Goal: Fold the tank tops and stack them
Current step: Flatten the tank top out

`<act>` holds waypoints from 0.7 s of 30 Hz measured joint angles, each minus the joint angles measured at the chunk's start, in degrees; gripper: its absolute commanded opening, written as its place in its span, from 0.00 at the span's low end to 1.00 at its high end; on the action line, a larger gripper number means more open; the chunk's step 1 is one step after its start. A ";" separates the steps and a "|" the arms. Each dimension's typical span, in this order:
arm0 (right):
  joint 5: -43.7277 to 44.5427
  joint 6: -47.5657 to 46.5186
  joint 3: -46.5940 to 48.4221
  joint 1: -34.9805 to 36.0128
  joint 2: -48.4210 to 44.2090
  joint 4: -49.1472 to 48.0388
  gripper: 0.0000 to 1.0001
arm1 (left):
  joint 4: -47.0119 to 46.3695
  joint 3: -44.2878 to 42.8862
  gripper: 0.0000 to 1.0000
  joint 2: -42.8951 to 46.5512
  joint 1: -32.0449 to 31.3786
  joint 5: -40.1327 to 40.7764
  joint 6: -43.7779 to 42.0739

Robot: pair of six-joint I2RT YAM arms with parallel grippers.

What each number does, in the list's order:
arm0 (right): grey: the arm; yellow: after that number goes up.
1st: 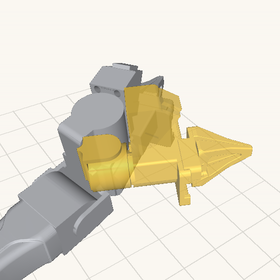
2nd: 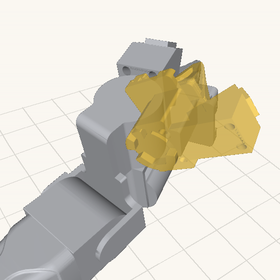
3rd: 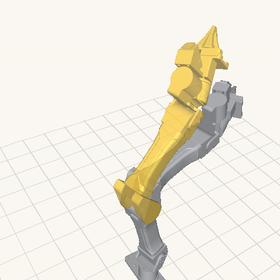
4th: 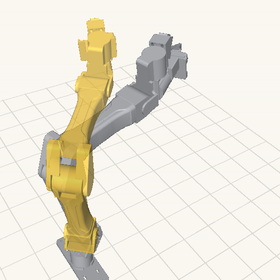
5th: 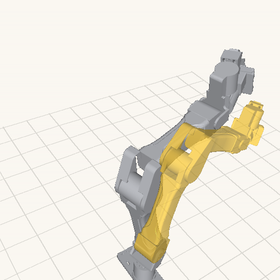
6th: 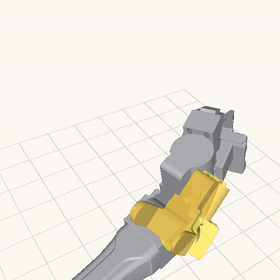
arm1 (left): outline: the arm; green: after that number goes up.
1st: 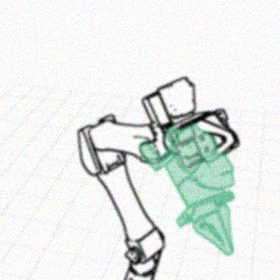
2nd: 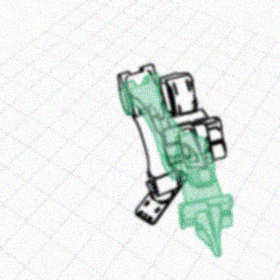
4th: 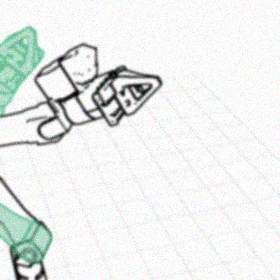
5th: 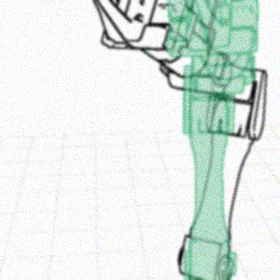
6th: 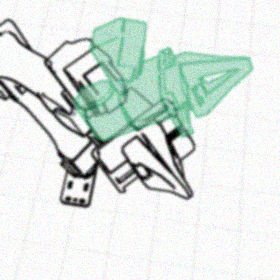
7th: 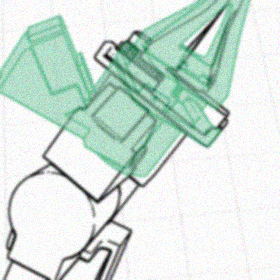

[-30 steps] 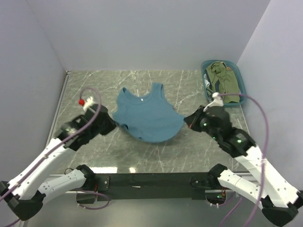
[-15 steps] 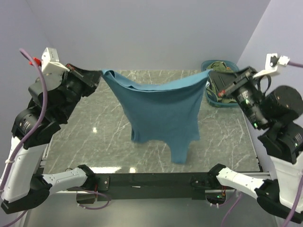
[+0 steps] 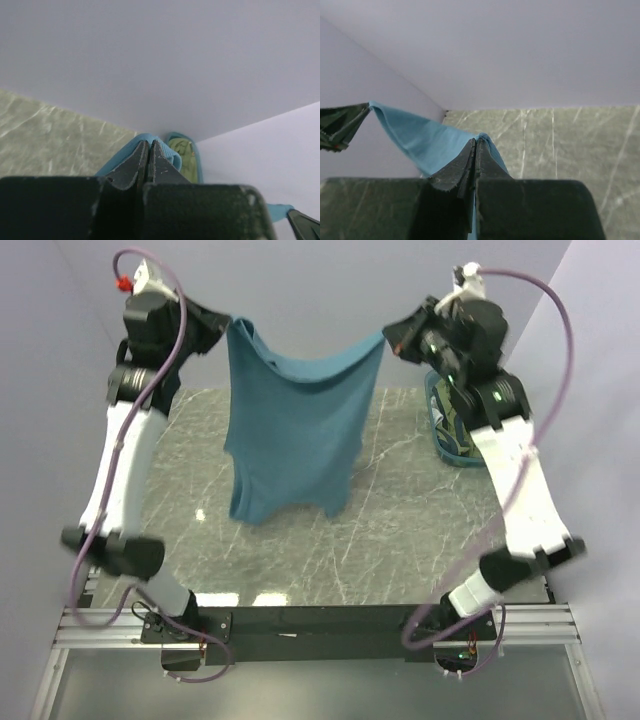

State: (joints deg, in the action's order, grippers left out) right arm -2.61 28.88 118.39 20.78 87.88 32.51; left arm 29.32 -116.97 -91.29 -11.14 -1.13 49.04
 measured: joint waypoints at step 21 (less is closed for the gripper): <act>-9.53 8.76 -49.57 -9.68 -12.50 -18.14 0.00 | -15.74 32.39 0.00 2.69 8.26 -23.34 5.18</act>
State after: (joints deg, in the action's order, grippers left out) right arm -12.14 37.65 68.82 11.09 75.37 14.37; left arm 13.58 -84.58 -88.60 -2.87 -24.47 54.22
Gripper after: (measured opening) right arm 0.007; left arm 0.018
